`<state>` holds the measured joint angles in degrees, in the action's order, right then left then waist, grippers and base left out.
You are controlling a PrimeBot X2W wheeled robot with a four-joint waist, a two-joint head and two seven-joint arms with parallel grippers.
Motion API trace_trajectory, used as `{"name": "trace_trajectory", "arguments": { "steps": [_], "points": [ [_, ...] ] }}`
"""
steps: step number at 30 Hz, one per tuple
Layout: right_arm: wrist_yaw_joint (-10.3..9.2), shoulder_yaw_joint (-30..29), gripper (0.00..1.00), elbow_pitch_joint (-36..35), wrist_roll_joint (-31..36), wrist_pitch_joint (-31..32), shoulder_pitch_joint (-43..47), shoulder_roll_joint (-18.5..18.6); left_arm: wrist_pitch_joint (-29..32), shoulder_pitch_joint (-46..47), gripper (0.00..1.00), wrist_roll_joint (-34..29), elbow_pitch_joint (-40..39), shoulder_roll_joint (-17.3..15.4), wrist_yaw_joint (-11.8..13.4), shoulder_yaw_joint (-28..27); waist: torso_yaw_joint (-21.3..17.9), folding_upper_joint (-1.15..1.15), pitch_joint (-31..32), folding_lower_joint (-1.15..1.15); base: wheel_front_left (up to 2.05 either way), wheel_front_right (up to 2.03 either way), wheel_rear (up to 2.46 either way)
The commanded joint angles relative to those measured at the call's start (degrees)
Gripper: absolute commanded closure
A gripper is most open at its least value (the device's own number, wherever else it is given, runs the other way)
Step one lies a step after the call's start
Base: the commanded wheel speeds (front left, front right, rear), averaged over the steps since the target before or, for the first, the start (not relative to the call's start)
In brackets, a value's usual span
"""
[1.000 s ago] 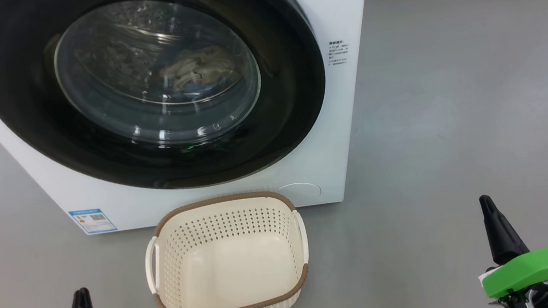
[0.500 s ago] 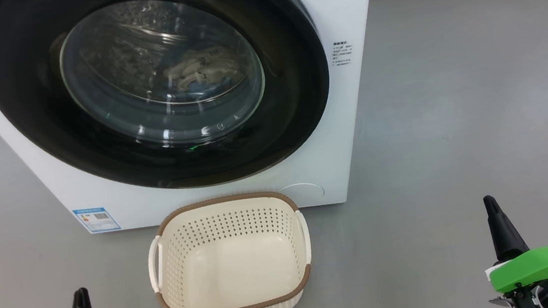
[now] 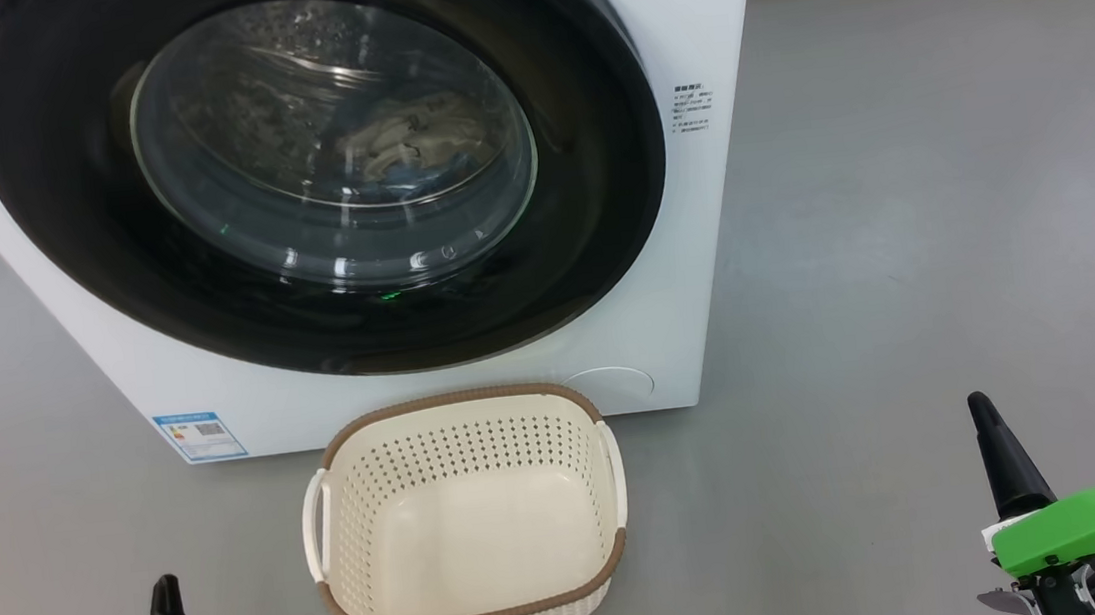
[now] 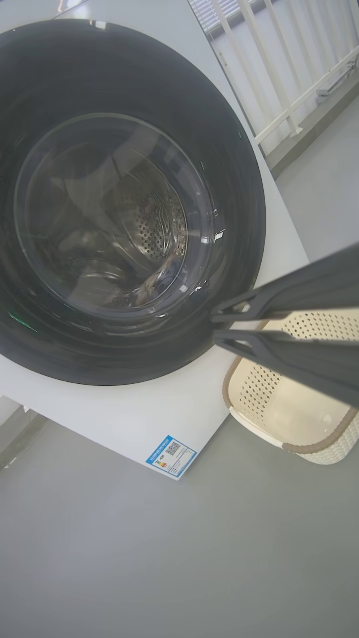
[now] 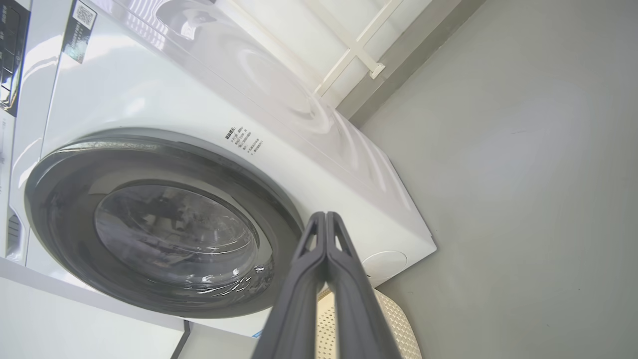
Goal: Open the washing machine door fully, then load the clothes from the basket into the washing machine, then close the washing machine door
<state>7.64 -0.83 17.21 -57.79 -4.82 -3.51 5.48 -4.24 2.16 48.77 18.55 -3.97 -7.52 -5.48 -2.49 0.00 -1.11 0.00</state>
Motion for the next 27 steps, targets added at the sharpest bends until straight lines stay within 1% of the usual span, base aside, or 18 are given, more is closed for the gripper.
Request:
{"name": "trace_trajectory", "arguments": {
  "steps": [1, 27],
  "points": [
    [-0.07, -0.25, 1.0, -1.77, -1.92, 0.59, -1.99, 0.37, 0.44, 2.37, 1.0, 2.35, -2.1, -0.43, 0.01, -0.72, 0.08, 0.0, 0.03, 0.0, 0.0, 0.0, 0.0],
    [-0.11, -2.31, 1.0, -2.36, -15.28, 4.83, -2.25, -0.72, 4.64, 3.05, 1.0, 19.08, -3.08, 0.19, 0.02, -0.86, 1.06, 0.0, 0.4, 0.0, 0.0, 0.0, 0.0]
  ]
}}
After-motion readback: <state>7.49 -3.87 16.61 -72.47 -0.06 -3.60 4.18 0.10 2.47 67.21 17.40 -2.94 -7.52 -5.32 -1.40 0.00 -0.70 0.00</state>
